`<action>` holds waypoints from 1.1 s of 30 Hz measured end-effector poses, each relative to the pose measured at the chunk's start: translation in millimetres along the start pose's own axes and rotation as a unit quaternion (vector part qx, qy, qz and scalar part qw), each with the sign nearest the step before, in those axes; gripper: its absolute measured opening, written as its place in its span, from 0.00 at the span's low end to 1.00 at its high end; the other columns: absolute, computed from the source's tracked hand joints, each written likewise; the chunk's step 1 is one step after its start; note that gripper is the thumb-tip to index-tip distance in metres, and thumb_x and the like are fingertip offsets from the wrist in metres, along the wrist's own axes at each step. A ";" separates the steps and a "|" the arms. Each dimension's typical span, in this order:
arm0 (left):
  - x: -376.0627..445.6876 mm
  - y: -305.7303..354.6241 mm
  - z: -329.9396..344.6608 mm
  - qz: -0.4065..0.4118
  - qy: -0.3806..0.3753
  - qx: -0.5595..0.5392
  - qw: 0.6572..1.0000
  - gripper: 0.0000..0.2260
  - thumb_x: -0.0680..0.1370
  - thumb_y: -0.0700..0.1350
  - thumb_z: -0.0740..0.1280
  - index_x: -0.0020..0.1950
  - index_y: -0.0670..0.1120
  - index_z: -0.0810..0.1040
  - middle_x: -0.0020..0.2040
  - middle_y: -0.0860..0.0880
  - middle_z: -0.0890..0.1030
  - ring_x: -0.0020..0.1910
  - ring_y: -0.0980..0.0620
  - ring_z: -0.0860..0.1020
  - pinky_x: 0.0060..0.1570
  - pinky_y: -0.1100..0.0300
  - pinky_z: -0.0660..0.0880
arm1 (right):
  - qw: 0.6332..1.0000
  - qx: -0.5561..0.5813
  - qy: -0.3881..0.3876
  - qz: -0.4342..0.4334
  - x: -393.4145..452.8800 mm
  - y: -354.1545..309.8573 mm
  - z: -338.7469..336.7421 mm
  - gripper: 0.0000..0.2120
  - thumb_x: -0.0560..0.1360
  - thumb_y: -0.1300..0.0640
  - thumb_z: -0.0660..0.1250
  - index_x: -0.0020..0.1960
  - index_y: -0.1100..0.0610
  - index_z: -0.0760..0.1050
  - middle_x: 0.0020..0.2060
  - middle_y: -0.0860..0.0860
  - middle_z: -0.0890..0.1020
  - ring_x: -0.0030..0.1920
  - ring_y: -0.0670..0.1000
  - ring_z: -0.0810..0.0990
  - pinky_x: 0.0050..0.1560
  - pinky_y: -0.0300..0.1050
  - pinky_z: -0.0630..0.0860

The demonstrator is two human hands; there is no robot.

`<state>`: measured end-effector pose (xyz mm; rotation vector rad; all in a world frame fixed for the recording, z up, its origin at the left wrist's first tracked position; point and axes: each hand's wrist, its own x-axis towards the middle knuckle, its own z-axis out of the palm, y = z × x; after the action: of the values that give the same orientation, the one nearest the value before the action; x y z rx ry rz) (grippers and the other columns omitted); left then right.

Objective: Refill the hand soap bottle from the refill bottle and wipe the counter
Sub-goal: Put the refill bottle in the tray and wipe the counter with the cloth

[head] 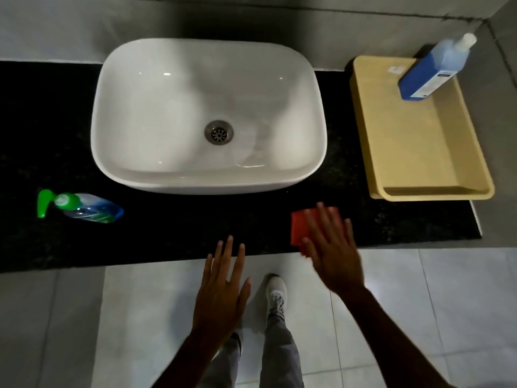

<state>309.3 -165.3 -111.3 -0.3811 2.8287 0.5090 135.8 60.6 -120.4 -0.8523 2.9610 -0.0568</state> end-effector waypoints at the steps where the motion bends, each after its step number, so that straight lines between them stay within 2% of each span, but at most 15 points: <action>1: -1.9 -3.2 0.6 -0.001 0.002 0.003 1.000 0.30 0.83 0.61 0.46 0.82 0.49 0.51 0.83 0.44 0.47 0.83 0.44 0.47 0.79 0.44 0.51 | 0.999 0.001 0.003 0.049 8.0 4.0 -2.3 0.29 0.84 0.40 0.48 0.83 0.45 0.47 0.83 0.49 0.48 0.83 0.53 0.46 0.79 0.63 0.54; 3: -5.4 -9.8 1.6 -0.008 0.000 0.015 1.000 0.30 0.83 0.61 0.46 0.82 0.50 0.50 0.83 0.44 0.47 0.83 0.44 0.47 0.79 0.45 0.50 | 0.988 0.016 0.027 0.153 35.2 -7.7 -4.2 0.29 0.84 0.42 0.48 0.83 0.47 0.48 0.83 0.52 0.50 0.83 0.56 0.48 0.79 0.63 0.53; 5: -9.7 -15.7 3.9 -0.012 -0.002 0.022 1.000 0.30 0.83 0.61 0.46 0.82 0.51 0.50 0.83 0.44 0.47 0.83 0.44 0.46 0.80 0.44 0.51 | 0.980 0.033 0.039 0.192 53.9 -41.6 -2.6 0.29 0.85 0.43 0.49 0.83 0.49 0.49 0.83 0.54 0.51 0.83 0.58 0.48 0.79 0.63 0.52; 8: -17.9 -18.0 4.7 -0.012 -0.009 0.022 1.000 0.29 0.83 0.61 0.47 0.82 0.51 0.48 0.83 0.44 0.46 0.83 0.44 0.46 0.79 0.44 0.51 | 0.998 0.034 0.014 0.059 25.6 -78.6 8.0 0.30 0.85 0.43 0.49 0.83 0.50 0.48 0.83 0.53 0.49 0.83 0.57 0.45 0.81 0.61 0.50; 11: -24.5 -19.9 1.8 -0.015 -0.016 0.022 1.000 0.29 0.83 0.61 0.47 0.82 0.51 0.46 0.83 0.44 0.44 0.83 0.44 0.45 0.79 0.44 0.50 | 0.999 0.026 -0.009 -0.031 -9.9 -63.3 3.0 0.29 0.85 0.41 0.48 0.83 0.48 0.48 0.83 0.50 0.48 0.83 0.54 0.46 0.80 0.62 0.55; 14: -26.8 -34.3 0.4 -0.046 -0.009 0.021 0.999 0.30 0.83 0.62 0.47 0.82 0.52 0.47 0.83 0.44 0.45 0.83 0.44 0.46 0.79 0.44 0.50 | 0.995 0.032 0.018 0.088 8.6 -60.2 -1.1 0.29 0.84 0.43 0.49 0.83 0.50 0.49 0.83 0.52 0.50 0.83 0.55 0.47 0.79 0.62 0.55; 16: -28.9 -49.2 1.9 -0.063 0.003 0.022 0.998 0.30 0.83 0.61 0.49 0.82 0.52 0.47 0.83 0.44 0.45 0.83 0.44 0.45 0.79 0.44 0.49 | 0.981 0.046 0.035 0.188 34.7 -93.2 1.9 0.30 0.84 0.45 0.50 0.83 0.54 0.50 0.83 0.56 0.51 0.83 0.57 0.47 0.79 0.62 0.52; 17: -30.6 -56.5 3.4 -0.066 0.009 0.022 0.998 0.30 0.83 0.61 0.51 0.82 0.52 0.47 0.83 0.44 0.45 0.83 0.44 0.45 0.79 0.44 0.48 | 0.980 0.052 0.034 0.190 43.0 -114.6 3.8 0.30 0.85 0.45 0.50 0.83 0.55 0.49 0.83 0.56 0.51 0.83 0.58 0.46 0.80 0.62 0.51; 19: -34.4 -67.3 6.1 -0.066 0.017 0.022 0.997 0.30 0.83 0.60 0.52 0.82 0.53 0.47 0.83 0.44 0.44 0.83 0.44 0.45 0.79 0.43 0.47 | 0.994 0.055 0.022 0.090 41.0 -141.5 11.1 0.31 0.85 0.43 0.49 0.83 0.54 0.47 0.83 0.56 0.49 0.83 0.57 0.45 0.81 0.62 0.50; 22: -41.9 -75.8 2.9 -0.071 0.016 0.016 0.997 0.30 0.83 0.60 0.53 0.82 0.54 0.47 0.83 0.44 0.44 0.83 0.44 0.45 0.78 0.42 0.49 | 0.998 0.035 -0.008 -0.051 11.0 -132.6 13.3 0.32 0.84 0.40 0.48 0.83 0.52 0.46 0.83 0.52 0.47 0.83 0.55 0.45 0.80 0.62 0.54; 23: -43.3 -76.1 0.8 -0.071 0.016 0.013 0.997 0.30 0.83 0.60 0.52 0.82 0.54 0.47 0.83 0.44 0.45 0.83 0.43 0.45 0.78 0.41 0.50 | 0.999 0.029 -0.008 -0.039 2.4 -123.9 11.9 0.32 0.84 0.40 0.48 0.83 0.52 0.46 0.83 0.52 0.48 0.83 0.54 0.46 0.79 0.62 0.56; 25: -45.2 -77.4 -3.6 -0.079 0.023 -0.002 0.997 0.30 0.82 0.61 0.50 0.82 0.53 0.49 0.83 0.43 0.45 0.83 0.43 0.46 0.78 0.41 0.51 | 0.998 0.022 0.011 0.060 -4.1 -119.9 9.5 0.32 0.84 0.41 0.48 0.83 0.53 0.47 0.83 0.54 0.49 0.83 0.56 0.47 0.79 0.62 0.56; 28: -47.2 -91.9 -11.5 -0.108 0.042 -0.009 0.993 0.29 0.83 0.62 0.46 0.82 0.53 0.48 0.83 0.44 0.45 0.83 0.44 0.46 0.79 0.43 0.50 | 0.980 0.052 0.040 0.190 24.4 -166.7 8.2 0.32 0.84 0.44 0.50 0.83 0.56 0.48 0.83 0.58 0.51 0.83 0.58 0.47 0.79 0.63 0.53; 30: -48.0 -102.0 -11.3 -0.103 0.045 0.003 0.994 0.29 0.83 0.61 0.46 0.82 0.53 0.46 0.83 0.45 0.44 0.83 0.45 0.46 0.79 0.42 0.50 | 0.985 0.074 0.029 0.153 45.5 -209.6 9.1 0.32 0.84 0.43 0.50 0.83 0.56 0.47 0.83 0.58 0.50 0.83 0.58 0.46 0.80 0.63 0.51; 33: -53.3 -111.1 -7.1 -0.094 0.040 0.013 0.995 0.29 0.83 0.61 0.49 0.82 0.52 0.46 0.83 0.44 0.44 0.83 0.45 0.46 0.79 0.42 0.51 | 0.997 0.062 -0.009 -0.036 37.3 -231.4 17.0 0.32 0.84 0.41 0.47 0.83 0.53 0.44 0.83 0.55 0.47 0.83 0.56 0.44 0.81 0.61 0.50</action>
<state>390.6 -257.3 -123.9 -0.6687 2.8336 0.4259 228.1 -155.5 -127.1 -0.9358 2.8746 -0.2341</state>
